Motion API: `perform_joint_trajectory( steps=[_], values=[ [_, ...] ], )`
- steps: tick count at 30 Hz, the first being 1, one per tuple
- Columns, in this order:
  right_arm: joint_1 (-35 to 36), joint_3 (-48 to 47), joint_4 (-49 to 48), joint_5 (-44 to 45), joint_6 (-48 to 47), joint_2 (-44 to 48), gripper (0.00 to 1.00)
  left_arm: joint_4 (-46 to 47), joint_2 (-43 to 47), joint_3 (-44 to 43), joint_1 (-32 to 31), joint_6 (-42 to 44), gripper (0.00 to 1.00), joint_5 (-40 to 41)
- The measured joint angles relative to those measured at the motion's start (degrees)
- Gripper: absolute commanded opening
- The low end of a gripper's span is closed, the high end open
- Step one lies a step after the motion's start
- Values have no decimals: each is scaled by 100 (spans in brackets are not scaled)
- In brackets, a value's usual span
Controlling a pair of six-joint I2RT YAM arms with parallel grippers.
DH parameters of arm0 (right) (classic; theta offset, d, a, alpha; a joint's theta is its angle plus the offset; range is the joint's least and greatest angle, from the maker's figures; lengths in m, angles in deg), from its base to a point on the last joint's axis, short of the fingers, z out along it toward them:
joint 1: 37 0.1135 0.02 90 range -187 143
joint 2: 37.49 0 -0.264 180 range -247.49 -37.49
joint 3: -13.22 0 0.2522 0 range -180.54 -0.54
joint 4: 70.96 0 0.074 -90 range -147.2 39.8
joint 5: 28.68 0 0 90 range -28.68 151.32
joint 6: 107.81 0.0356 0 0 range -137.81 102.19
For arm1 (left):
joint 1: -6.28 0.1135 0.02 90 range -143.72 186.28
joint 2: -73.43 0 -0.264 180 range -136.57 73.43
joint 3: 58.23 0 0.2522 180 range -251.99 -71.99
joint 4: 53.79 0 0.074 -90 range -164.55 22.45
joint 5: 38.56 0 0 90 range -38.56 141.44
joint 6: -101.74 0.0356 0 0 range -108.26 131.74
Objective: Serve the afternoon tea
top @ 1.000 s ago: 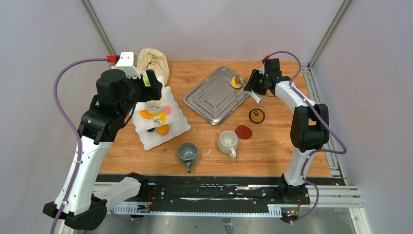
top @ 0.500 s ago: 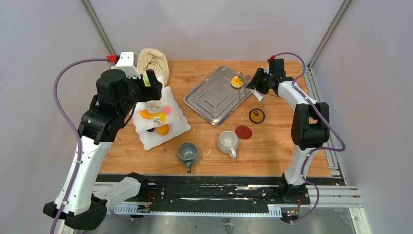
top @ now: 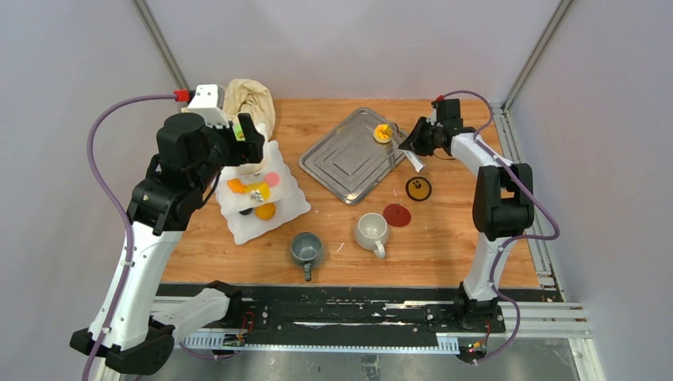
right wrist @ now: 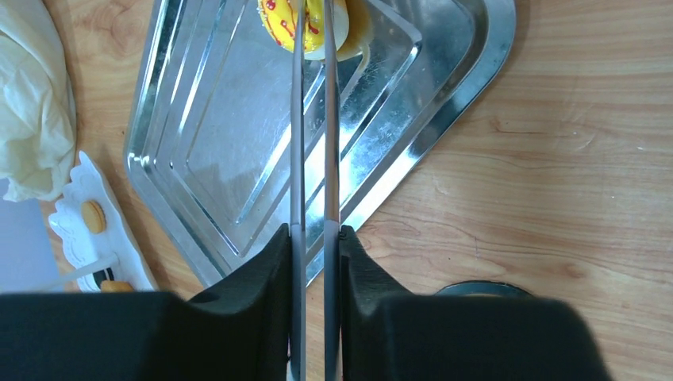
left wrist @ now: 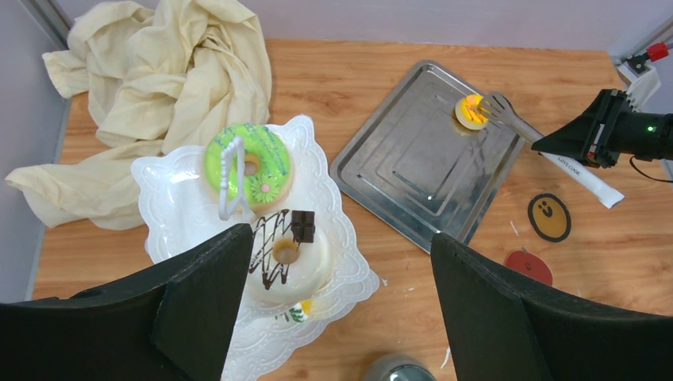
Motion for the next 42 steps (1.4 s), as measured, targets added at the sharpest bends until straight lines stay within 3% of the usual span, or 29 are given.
perform_joint_trajectory(
  steps=[2,18,23,31,42],
  values=[
    [0,13,-4,-39,24,2,1,-2,4,0,0,0,87,0],
    [168,514,131,-439,-184,1047,1,-4,79,-2,0,39,87,66],
    [817,417,256,-654,-295,1130,1,-4,79,-2,0,37,87,66],
    [2264,-446,553,-903,-450,378,1,-4,94,-9,0,37,86,96],
    [3010,-1099,813,-997,-525,-538,1,-4,127,-9,0,33,86,116]
  ],
)
